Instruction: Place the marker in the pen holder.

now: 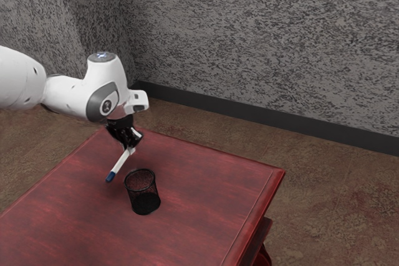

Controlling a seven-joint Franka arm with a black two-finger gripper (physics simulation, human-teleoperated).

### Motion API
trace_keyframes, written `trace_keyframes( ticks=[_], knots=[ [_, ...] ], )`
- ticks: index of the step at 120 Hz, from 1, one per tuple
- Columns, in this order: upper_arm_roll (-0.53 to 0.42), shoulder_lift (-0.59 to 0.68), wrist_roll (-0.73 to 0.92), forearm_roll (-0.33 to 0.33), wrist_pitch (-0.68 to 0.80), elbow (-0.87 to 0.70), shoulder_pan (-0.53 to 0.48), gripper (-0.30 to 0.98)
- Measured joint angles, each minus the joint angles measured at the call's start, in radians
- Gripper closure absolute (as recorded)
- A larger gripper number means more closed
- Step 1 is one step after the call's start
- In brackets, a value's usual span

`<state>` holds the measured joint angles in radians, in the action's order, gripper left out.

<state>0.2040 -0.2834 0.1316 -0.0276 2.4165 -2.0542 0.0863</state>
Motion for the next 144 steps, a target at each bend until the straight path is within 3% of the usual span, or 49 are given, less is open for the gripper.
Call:
trace_keyframes(
  ticks=[23, 49, 75, 102, 144],
  knots=[
    [-0.021, 0.168, 0.0, -0.004, 0.0, 0.012, 0.004, 0.72],
    [-0.118, 0.424, 0.012, -0.003, 0.209, -0.224, -0.012, 0.72],
    [-0.168, 0.563, 0.031, 0.007, 0.364, -0.386, 0.003, 0.72],
    [-0.192, 0.612, 0.049, 0.027, 0.434, -0.513, 0.003, 0.71],
    [-0.206, 0.547, 0.072, 0.037, 0.478, -0.562, 0.002, 0.68]
  ],
)
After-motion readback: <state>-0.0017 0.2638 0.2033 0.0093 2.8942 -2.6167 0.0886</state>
